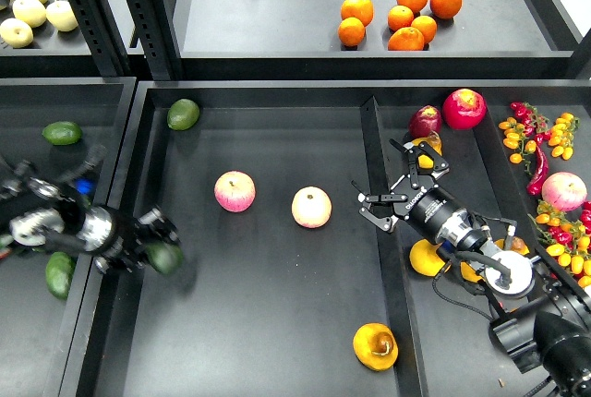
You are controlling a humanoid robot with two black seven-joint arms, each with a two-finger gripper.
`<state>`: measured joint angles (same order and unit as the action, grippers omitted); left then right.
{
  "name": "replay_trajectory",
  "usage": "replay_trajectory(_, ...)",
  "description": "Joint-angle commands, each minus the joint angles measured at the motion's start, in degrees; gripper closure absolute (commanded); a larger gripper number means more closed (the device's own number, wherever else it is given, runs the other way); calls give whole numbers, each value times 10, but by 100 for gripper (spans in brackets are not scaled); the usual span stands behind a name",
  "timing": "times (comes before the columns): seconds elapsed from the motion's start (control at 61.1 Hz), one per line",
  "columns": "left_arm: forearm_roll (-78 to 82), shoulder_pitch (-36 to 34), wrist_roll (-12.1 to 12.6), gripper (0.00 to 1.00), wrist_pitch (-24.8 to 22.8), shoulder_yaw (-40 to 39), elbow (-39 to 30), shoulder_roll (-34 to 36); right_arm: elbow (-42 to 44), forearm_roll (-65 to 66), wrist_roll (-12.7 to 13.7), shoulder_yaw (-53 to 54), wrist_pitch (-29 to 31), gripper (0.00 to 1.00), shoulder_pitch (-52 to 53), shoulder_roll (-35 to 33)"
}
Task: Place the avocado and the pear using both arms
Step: 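Lift the avocado and carry it into the bin of green avocados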
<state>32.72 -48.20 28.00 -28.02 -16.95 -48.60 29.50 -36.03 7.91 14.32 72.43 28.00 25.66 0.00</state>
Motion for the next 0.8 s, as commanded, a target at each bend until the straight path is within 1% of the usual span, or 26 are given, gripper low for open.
replay_trajectory(0.0, -13, -8, 0, 59, 0, -2, 3, 30, 0, 0, 0, 0, 0, 0, 0, 0)
replay_trajectory(0.098, -28, -8, 0, 59, 0, -2, 8, 55, -1, 0, 0, 0, 0, 0, 0, 0)
replay_trajectory(0.278, -47, -6, 0, 58, 0, 0, 23, 79, -1, 0, 0, -1, 0, 0, 0, 0)
replay_trajectory(0.491, -49, -1, 0, 58, 0, 2, 74, 82, -1, 0, 0, 0, 0, 0, 0, 0)
replay_trajectory(0.507, -49, -1, 0, 58, 0, 0, 87, 83, -2, 0, 0, 1, 0, 0, -1, 0)
replay_trajectory(0.786, -50, 3, 0, 57, 0, -2, 103, 100, -2, 0, 0, 1, 0, 0, -6, 0)
